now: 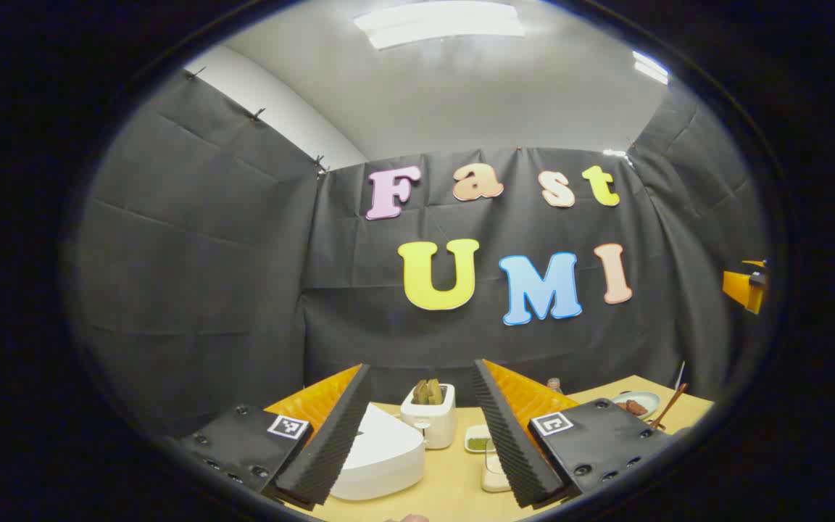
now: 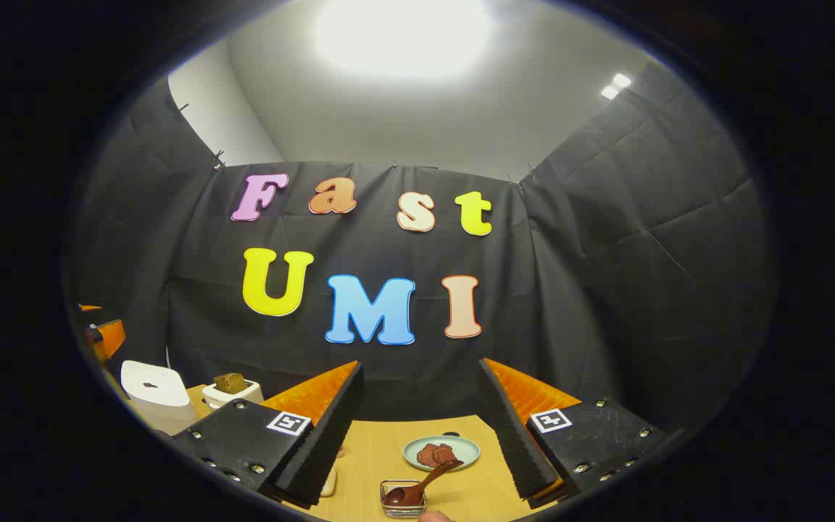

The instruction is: Close the left gripper, press the button to open the rice cooker; take a wooden spoon from the chopstick holder with the right hand, scoop a spoonful of rice and pour it into the rice cooker, then put the wooden spoon back into the chopstick holder.

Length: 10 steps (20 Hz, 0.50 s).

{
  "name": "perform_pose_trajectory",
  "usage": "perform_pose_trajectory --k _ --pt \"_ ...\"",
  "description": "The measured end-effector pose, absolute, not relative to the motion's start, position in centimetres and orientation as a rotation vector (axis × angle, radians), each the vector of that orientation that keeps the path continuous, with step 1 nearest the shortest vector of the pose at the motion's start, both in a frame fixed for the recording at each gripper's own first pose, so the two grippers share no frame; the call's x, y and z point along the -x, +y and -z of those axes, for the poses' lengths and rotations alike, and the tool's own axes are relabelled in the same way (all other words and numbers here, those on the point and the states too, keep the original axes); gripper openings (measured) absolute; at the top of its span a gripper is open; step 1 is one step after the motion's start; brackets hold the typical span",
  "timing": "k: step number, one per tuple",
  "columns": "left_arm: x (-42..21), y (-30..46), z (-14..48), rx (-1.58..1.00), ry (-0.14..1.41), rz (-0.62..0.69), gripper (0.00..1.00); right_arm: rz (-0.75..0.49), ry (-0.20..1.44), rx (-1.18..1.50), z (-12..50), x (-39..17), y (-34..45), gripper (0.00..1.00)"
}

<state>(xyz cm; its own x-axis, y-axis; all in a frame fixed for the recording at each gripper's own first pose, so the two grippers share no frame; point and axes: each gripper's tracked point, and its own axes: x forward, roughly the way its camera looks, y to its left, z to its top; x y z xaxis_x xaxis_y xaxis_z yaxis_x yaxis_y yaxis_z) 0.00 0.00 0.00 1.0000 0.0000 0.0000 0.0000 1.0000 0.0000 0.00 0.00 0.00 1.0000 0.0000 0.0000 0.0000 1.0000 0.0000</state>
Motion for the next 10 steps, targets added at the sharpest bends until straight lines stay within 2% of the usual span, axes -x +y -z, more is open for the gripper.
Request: perform_pose_trajectory --k 1,10 --pt "0.1 0.1 0.1 0.007 0.004 -0.006 0.96 -0.001 -0.005 -0.002 -0.1 -0.2 0.0 0.94" --pt "-0.4 1.2 -0.2 -0.005 -0.005 -0.049 0.94 -0.054 0.006 -0.027 1.0 -1.7 2.0 0.95"
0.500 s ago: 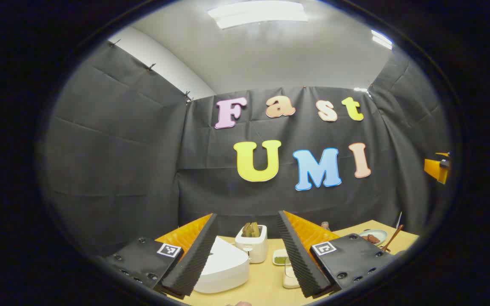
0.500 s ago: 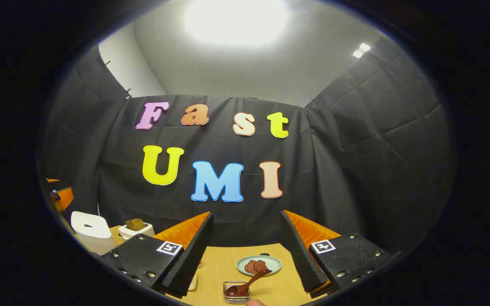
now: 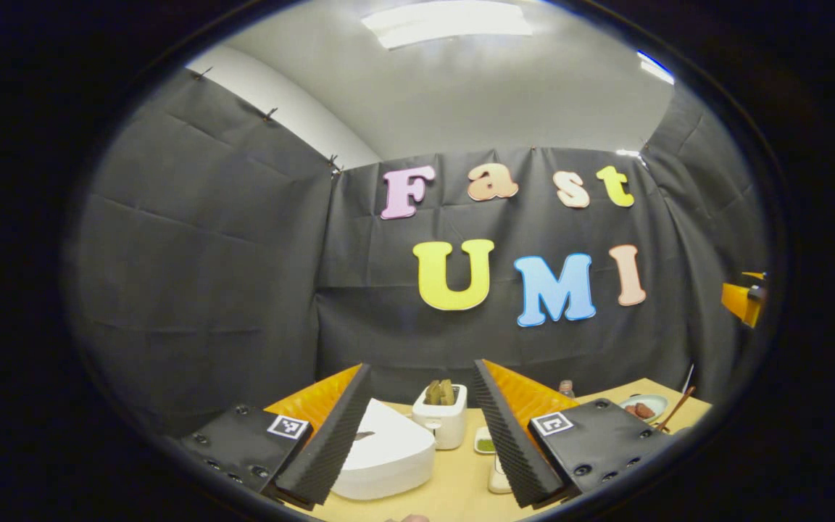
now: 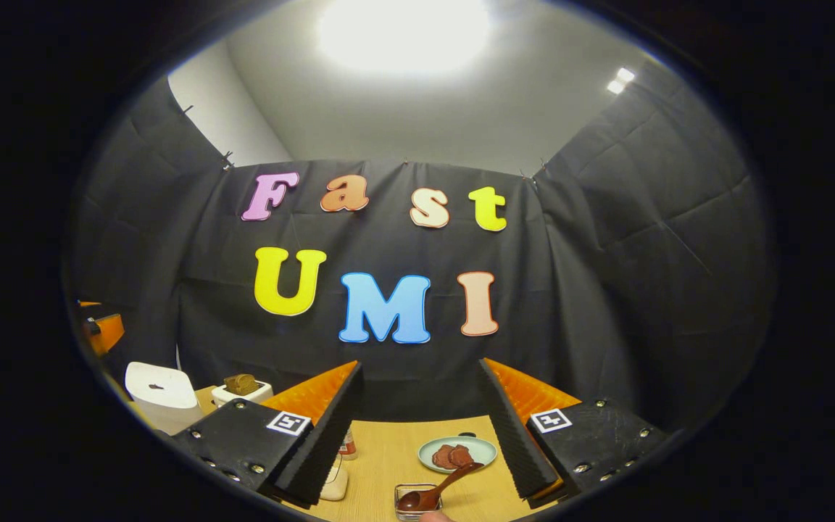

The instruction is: Close the left gripper, press the button to open the rice cooker; take a wooden spoon from the chopstick holder with the right hand, scoop a spoonful of rice and pour it into the rice cooker, then put the wooden spoon back into the chopstick holder.

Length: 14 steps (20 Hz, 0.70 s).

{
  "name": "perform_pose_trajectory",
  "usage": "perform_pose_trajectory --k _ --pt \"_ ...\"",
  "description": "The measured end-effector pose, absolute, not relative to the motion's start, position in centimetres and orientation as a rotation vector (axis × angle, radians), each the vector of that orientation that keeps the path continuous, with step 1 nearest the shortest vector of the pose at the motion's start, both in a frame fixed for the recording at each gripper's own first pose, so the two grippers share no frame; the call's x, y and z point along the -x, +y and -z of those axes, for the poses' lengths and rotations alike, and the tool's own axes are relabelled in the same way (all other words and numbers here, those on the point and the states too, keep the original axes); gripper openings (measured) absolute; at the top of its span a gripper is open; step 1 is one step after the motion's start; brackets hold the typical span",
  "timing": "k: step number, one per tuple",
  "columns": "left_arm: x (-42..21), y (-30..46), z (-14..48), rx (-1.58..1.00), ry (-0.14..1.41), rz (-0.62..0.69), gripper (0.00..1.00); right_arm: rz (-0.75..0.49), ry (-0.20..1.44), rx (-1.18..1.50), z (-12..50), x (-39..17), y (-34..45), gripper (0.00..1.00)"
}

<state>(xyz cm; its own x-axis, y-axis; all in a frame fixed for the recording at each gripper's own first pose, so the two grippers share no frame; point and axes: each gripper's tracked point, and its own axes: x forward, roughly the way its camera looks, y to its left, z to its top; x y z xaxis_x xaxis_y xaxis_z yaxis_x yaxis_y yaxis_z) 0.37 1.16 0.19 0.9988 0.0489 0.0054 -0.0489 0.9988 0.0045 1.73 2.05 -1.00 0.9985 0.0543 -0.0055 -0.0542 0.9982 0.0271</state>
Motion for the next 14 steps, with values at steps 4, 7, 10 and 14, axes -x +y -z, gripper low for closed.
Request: perform_pose_trajectory --k 4,7,10,14 --pt "-0.6 1.1 -0.3 -0.004 -0.01 -0.051 0.94 -0.066 0.0 -0.025 0.8 -2.4 2.2 0.94" --pt "-1.0 1.1 -0.5 -0.008 -0.017 -0.056 0.94 -0.069 0.001 -0.016 0.8 -2.6 2.2 0.94" --pt "-1.3 0.8 -0.5 -0.012 -0.014 -0.053 0.94 -0.075 0.006 -0.024 1.1 -2.7 2.5 0.94" --pt "-1.1 0.4 -1.2 0.005 -0.035 -0.032 0.94 -0.085 0.028 -0.017 2.0 -2.6 2.7 0.95"
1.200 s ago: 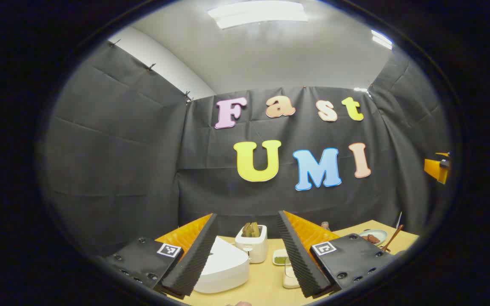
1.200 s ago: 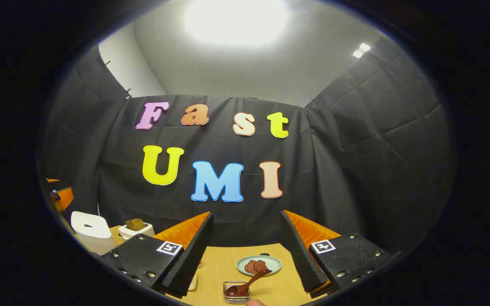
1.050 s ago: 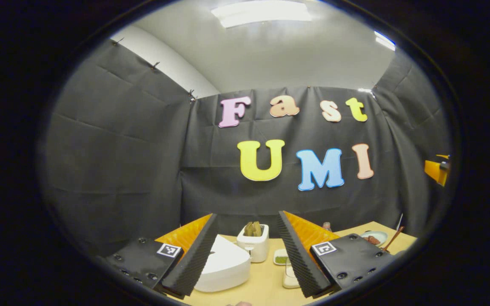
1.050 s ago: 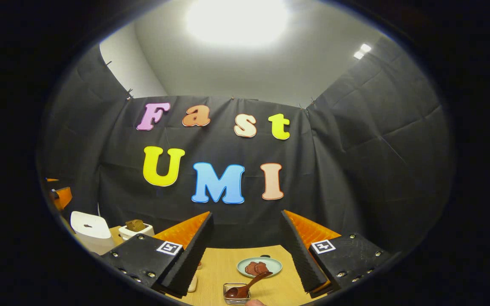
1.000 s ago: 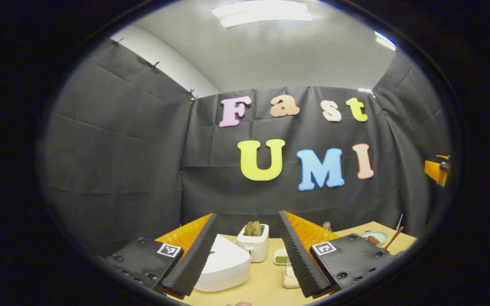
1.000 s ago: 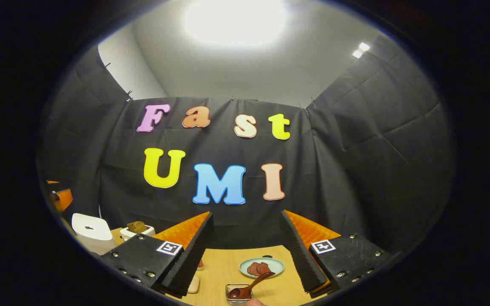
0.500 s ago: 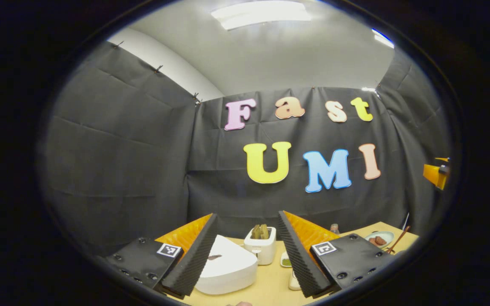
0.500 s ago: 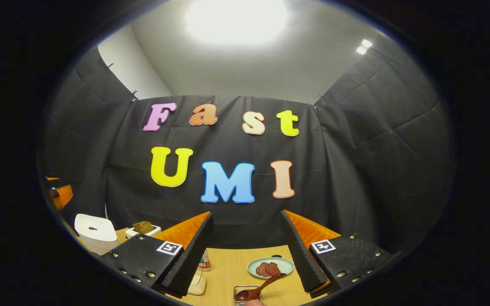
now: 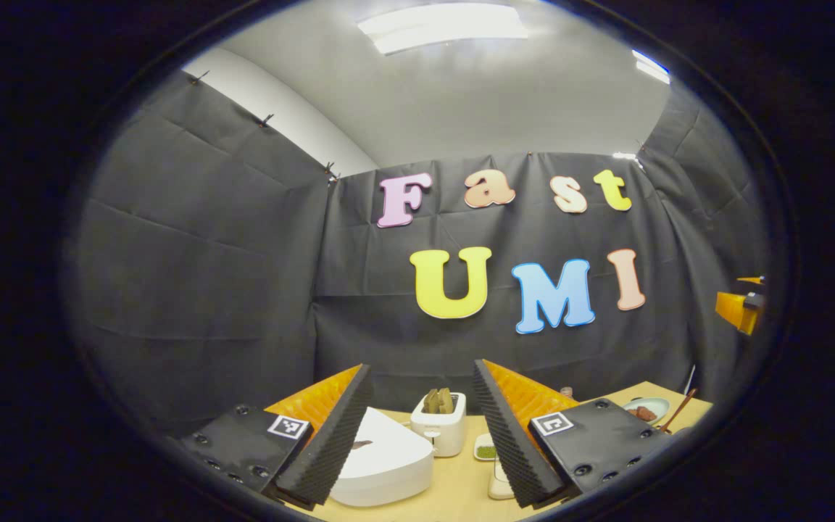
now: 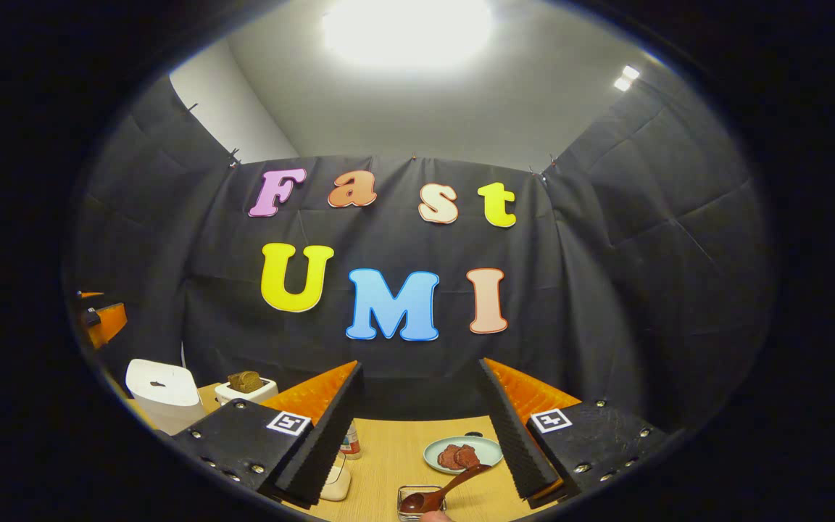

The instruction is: Close the left gripper, press the button to open the rice cooker; take a wooden spoon from the chopstick holder with the right hand, scoop a spoonful of rice and pour it into the rice cooker, then put the wooden spoon back into the chopstick holder.

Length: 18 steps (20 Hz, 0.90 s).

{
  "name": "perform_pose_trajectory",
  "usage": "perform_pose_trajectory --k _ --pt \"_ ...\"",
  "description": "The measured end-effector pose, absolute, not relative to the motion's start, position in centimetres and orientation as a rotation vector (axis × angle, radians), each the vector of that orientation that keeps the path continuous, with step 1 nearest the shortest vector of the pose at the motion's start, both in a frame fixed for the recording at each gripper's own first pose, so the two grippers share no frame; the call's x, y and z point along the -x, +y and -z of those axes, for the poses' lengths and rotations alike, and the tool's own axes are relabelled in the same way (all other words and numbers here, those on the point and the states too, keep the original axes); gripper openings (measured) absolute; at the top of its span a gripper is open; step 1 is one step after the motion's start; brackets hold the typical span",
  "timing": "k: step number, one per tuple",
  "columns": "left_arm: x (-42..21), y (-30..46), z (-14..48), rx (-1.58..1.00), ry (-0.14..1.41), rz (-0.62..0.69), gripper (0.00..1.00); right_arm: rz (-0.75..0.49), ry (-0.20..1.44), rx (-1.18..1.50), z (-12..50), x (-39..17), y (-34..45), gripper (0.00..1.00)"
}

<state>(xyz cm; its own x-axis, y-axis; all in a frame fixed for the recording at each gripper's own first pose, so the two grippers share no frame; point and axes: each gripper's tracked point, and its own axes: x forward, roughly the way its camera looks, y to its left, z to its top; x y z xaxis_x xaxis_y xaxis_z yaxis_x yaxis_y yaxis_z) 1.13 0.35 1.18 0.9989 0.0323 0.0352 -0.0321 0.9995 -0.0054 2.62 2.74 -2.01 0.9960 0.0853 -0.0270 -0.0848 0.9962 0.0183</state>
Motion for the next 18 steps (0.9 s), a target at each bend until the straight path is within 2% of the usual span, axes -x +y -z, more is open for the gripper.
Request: perform_pose_trajectory --k 2,3,4,6,8,10,11,14,15,18 --pt "-1.2 0.9 -0.9 0.005 -0.032 -0.046 0.93 -0.08 0.024 -0.018 1.9 -2.5 2.7 0.95" --pt "-1.4 1.4 -0.8 0.0 -0.028 -0.057 0.79 -0.076 0.02 -0.019 2.0 -2.7 2.6 0.95" --pt "-1.6 1.6 -0.8 0.0 -0.023 -0.056 0.72 -0.078 0.022 -0.02 2.1 -2.7 2.8 0.94" --pt "-1.9 2.0 -1.0 0.002 -0.022 -0.057 0.66 -0.078 0.031 -0.021 2.4 -2.7 3.0 0.94" --pt "-2.3 2.5 -1.1 0.001 -0.027 -0.052 0.44 -0.063 0.036 -0.021 2.5 -2.7 2.6 0.95" --pt "-2.7 3.5 -1.6 -0.017 -0.048 -0.081 0.34 -0.056 0.039 -0.024 2.7 -2.6 2.8 0.95" --pt "-3.0 4.1 -1.6 -0.022 -0.054 -0.095 0.09 -0.055 0.042 -0.022 2.8 -2.7 3.0 0.95" --pt "-4.3 4.7 -0.8 -0.039 -0.038 -0.081 0.11 -0.049 0.046 -0.002 3.0 -2.6 3.3 0.95" --pt "-4.9 5.2 -0.2 -0.04 -0.027 -0.077 0.08 -0.042 0.048 0.004 2.9 -2.5 3.4 0.94" --pt "-6.8 5.9 1.5 0.006 0.009 -0.036 0.08 -0.027 0.046 0.006 2.4 -2.3 3.9 0.95"
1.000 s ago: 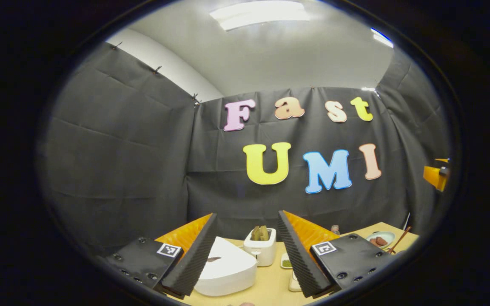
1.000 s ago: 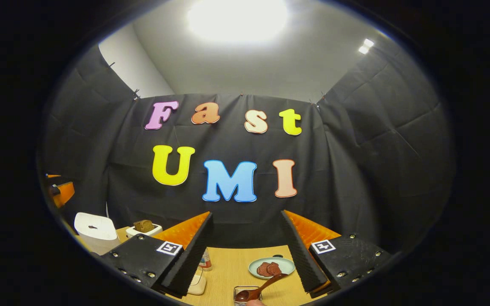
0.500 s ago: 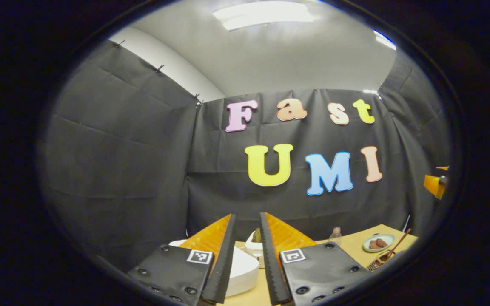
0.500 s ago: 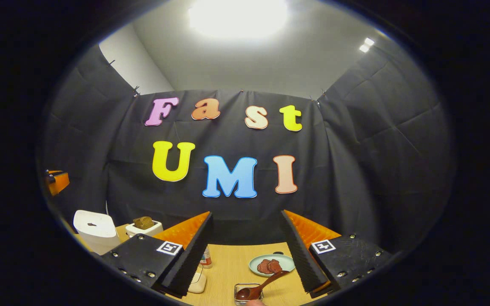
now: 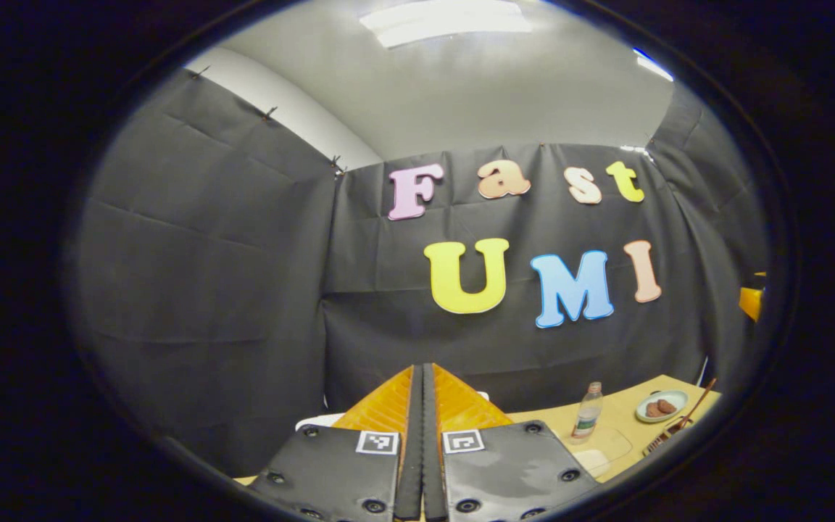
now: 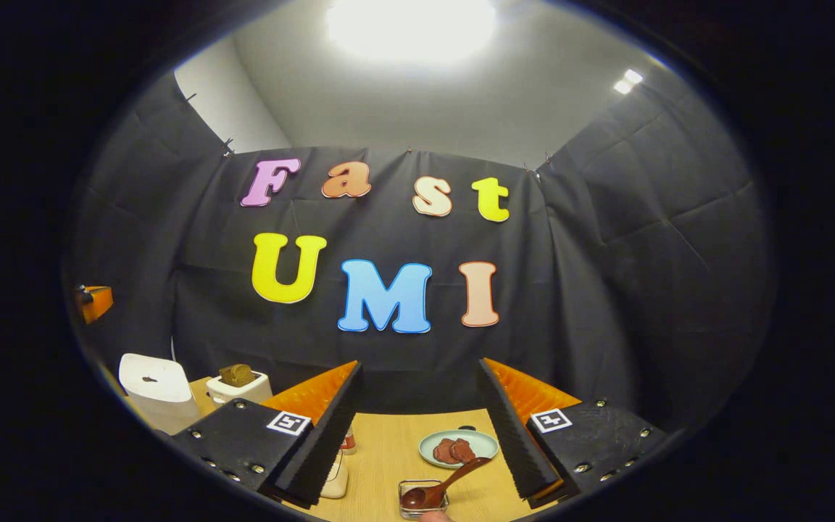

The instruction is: Close the left gripper, press the button to open the rice cooker; take a wooden spoon from the chopstick holder with the right hand, scoop a spoonful of rice and pour it into the rice cooker, then put the wooden spoon back into the chopstick holder.

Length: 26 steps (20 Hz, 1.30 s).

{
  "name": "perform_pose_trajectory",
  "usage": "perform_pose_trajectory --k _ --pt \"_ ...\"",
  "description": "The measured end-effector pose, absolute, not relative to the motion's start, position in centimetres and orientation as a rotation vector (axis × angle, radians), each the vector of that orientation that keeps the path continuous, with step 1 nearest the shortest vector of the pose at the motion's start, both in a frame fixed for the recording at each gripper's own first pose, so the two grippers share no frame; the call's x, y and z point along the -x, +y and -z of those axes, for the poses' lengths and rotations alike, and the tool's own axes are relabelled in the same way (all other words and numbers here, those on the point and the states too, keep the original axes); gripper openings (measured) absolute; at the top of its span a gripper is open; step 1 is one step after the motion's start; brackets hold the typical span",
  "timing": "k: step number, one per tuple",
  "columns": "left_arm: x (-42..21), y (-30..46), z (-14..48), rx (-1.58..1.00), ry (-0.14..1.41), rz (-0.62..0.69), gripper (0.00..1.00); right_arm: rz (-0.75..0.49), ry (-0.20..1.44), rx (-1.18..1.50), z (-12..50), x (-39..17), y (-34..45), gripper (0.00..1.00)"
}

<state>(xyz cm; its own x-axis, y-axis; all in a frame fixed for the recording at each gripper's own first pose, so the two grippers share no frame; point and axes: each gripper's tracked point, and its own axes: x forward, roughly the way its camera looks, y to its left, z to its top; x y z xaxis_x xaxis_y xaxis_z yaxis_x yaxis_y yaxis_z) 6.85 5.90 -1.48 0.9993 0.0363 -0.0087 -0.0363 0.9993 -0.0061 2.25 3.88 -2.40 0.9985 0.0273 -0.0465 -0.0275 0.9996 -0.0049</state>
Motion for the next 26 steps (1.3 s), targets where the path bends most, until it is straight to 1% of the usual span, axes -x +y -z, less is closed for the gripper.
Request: perform_pose_trajectory --k 2,5,6,7,10,13,14,18,20,21,22,23,24,25,26 --pt "-8.0 6.9 2.5 0.039 0.023 -0.024 0.08 -0.016 0.042 0.026 2.1 -2.2 4.1 0.95" --pt "-10.3 9.3 4.5 0.06 0.053 -0.047 0.08 0.003 0.038 0.054 1.7 -1.7 4.5 0.95" --pt "-11.1 10.0 5.3 0.071 0.069 -0.054 0.1 0.007 0.04 0.058 1.6 -1.6 4.7 0.95" --pt "-11.6 10.4 6.1 0.081 0.087 -0.057 0.08 0.012 0.042 0.059 1.7 -1.3 5.0 0.95" --pt "-13.2 11.6 8.8 0.089 0.131 -0.049 0.08 0.029 0.04 0.075 1.4 -0.8 5.4 0.94" --pt "-14.6 12.0 13.0 0.107 0.209 -0.025 0.06 0.049 0.034 0.089 1.0 -0.3 5.7 0.94" --pt "-14.9 12.1 14.4 0.116 0.241 -0.014 0.08 0.057 0.032 0.093 0.9 -0.1 5.7 0.95" --pt "-16.1 12.4 20.0 0.132 0.357 -0.003 0.08 0.089 0.045 0.11 1.4 0.6 5.5 0.95" --pt "-16.5 12.3 21.7 0.141 0.391 -0.001 0.09 0.107 0.052 0.119 1.5 1.0 5.2 0.95" --pt "-16.6 12.2 22.5 0.14 0.403 0.0 0.11 0.117 0.051 0.121 1.4 1.2 4.9 0.94" --pt "-16.6 12.2 23.1 0.138 0.417 0.0 0.08 0.127 0.051 0.121 1.3 1.3 4.7 0.95" --pt "-16.7 12.1 24.0 0.139 0.433 0.0 0.08 0.135 0.052 0.118 1.4 1.3 4.5 0.94" --pt "-16.8 12.1 24.6 0.14 0.444 -0.005 0.11 0.141 0.054 0.112 1.4 1.3 4.4 0.94" --pt "-16.9 12.2 25.1 0.141 0.453 -0.011 0.08 0.146 0.057 0.105 1.5 1.3 4.2 0.94" --pt "-17.0 12.4 25.5 0.143 0.464 -0.019 0.08 0.148 0.058 0.1 1.5 1.4 4.2 0.94"
